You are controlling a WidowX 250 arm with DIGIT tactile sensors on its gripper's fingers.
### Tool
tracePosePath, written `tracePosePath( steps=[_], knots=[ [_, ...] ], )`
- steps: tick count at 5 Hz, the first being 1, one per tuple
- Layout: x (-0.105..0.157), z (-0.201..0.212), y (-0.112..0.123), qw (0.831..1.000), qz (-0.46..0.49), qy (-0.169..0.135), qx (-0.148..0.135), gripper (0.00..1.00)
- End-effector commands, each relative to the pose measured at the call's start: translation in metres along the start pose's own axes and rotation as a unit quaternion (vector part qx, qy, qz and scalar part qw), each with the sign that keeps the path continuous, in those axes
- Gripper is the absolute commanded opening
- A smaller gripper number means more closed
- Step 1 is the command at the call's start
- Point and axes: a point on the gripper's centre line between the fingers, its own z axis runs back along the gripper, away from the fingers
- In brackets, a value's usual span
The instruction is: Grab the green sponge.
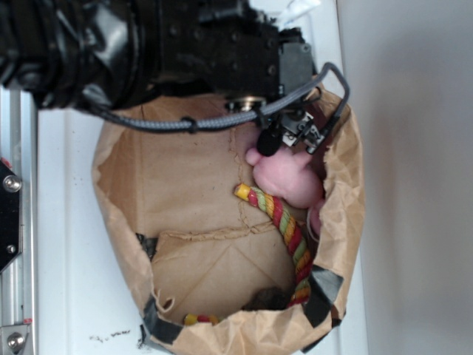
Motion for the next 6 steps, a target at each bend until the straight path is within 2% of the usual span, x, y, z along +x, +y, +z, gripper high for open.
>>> tracePosePath(
  steps=[1, 2, 4, 5, 6],
  knots=[
    [-0.001, 0.013, 0.01, 1.0, -0.017, -0.023, -0.009, 1.0],
    [-0.003, 0.021, 0.017, 1.0, -0.012, -0.019, -0.018, 1.0],
    [-0.006, 0.05, 0.026, 0.998, -0.012, -0.009, -0.062, 1.0],
    [-0.009, 0.052, 0.025, 0.997, -0.022, -0.014, -0.07, 1.0],
    [-0.001, 0.036, 0.021, 0.997, -0.02, -0.018, -0.066, 1.0]
  ],
)
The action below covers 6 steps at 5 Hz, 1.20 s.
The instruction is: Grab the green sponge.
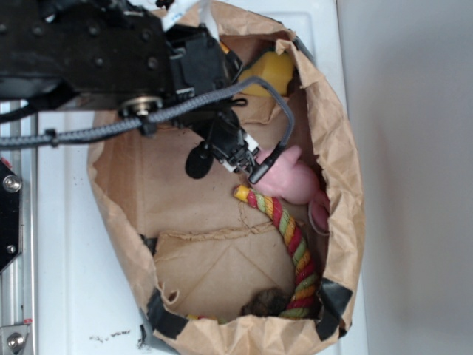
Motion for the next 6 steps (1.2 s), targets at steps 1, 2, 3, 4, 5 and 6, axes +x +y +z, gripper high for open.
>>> tracePosePath(
  steps=[1, 2, 3, 4, 5, 6],
  knots=[
    [0.031, -0.008, 0.0, 0.999, 0.018, -0.042, -0.007, 1.0],
    [0.042, -0.011, 0.002, 0.997, 0.03, -0.065, -0.002, 1.0],
    [0.053, -0.016, 0.005, 0.996, 0.044, -0.077, 0.007, 1.0],
    [0.059, -0.018, 0.01, 0.995, 0.051, -0.086, 0.017, 1.0],
    [0.065, -0.021, 0.013, 0.993, 0.059, -0.1, 0.03, 1.0],
    [0.073, -0.025, 0.014, 0.99, 0.08, -0.112, 0.035, 1.0]
  ],
)
